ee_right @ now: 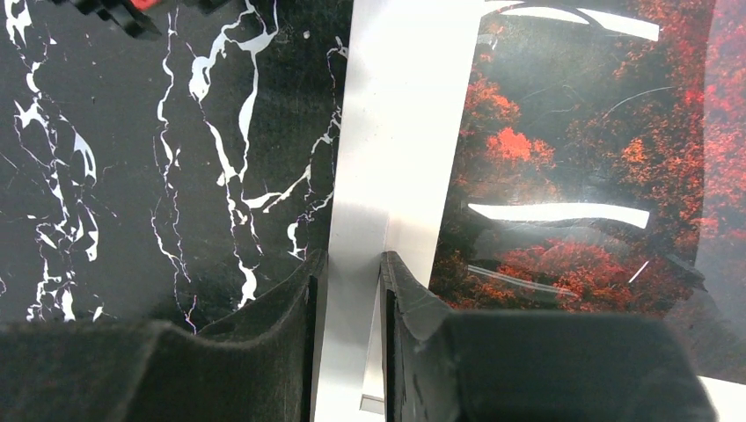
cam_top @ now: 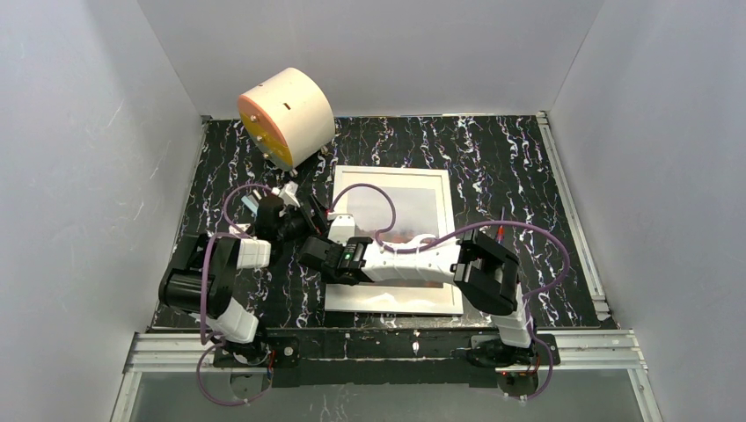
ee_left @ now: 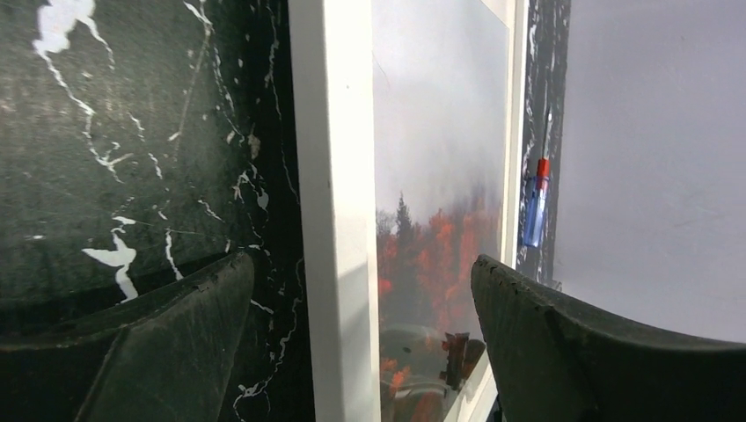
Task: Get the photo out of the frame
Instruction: Turn over the photo frame at the center of the board.
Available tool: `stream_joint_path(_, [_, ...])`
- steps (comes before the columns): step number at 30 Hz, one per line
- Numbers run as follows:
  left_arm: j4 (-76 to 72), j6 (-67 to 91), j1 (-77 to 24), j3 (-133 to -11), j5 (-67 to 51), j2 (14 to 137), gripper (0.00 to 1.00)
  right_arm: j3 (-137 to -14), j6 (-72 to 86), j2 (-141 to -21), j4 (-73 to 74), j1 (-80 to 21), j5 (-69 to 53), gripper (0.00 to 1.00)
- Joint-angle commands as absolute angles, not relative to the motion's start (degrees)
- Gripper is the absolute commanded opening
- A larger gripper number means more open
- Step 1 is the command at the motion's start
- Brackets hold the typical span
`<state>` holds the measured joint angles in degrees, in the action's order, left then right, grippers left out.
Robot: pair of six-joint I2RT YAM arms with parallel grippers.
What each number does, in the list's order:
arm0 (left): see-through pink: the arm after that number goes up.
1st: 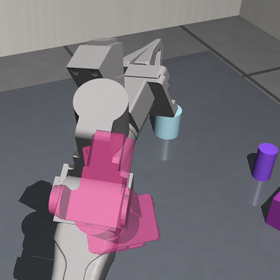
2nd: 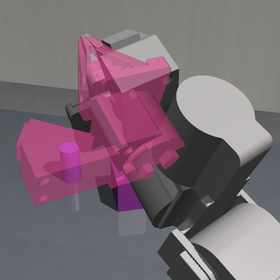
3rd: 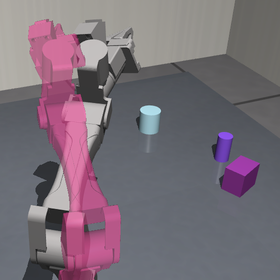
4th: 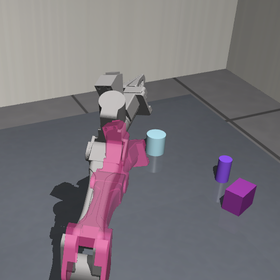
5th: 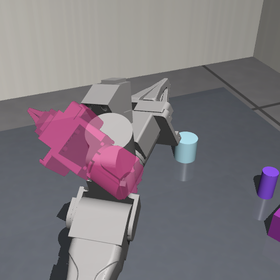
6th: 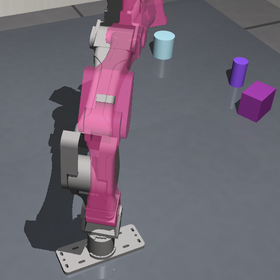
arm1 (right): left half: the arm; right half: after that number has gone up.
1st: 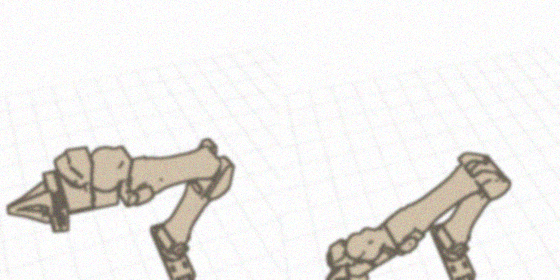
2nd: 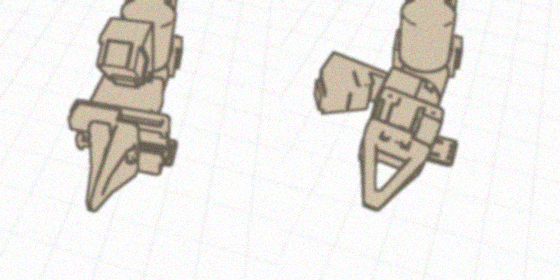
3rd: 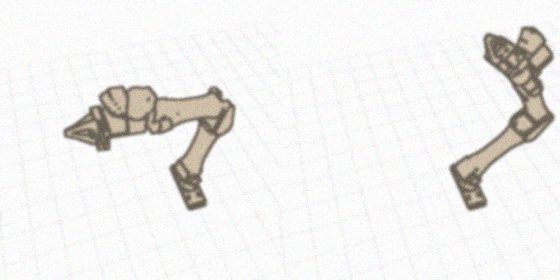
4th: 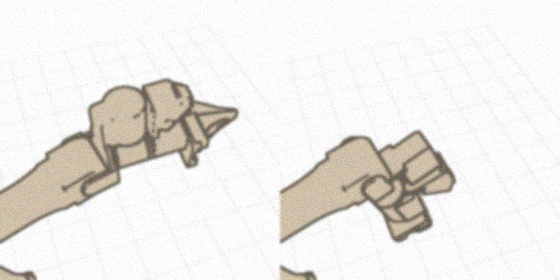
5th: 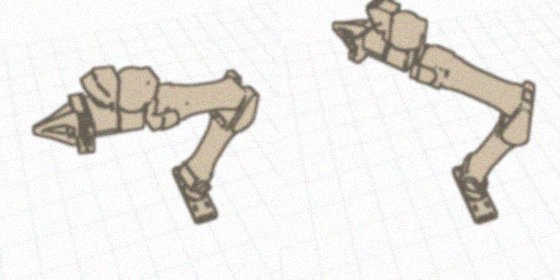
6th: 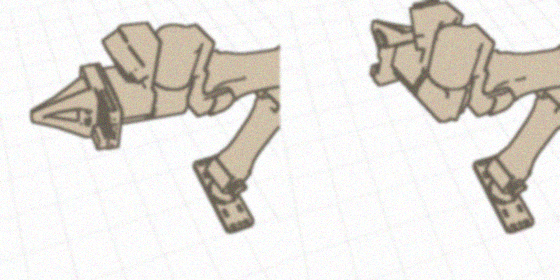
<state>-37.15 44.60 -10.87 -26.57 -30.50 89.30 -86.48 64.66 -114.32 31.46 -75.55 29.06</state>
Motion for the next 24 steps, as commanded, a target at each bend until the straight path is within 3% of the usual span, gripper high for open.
stream_joint_path(1, [-40.7, 47.7, -11.0, -22.6, -35.2, 93.5, 0.91, -86.2, 65.7, -110.1, 25.5, -76.0, 29.4, 0.01])
stream_joint_path(10, [-50.5, 51.9, -11.6, -21.2, -39.1, 96.0, 0.64, -81.5, 64.4, -107.3, 17.9, -76.0, 27.6, 0.01])
stream_joint_path(24, [-54.3, 53.6, -11.6, -20.2, -40.5, 93.3, 0.43, -75.2, 63.4, -104.1, 9.3, -75.5, 23.0, 0.01])
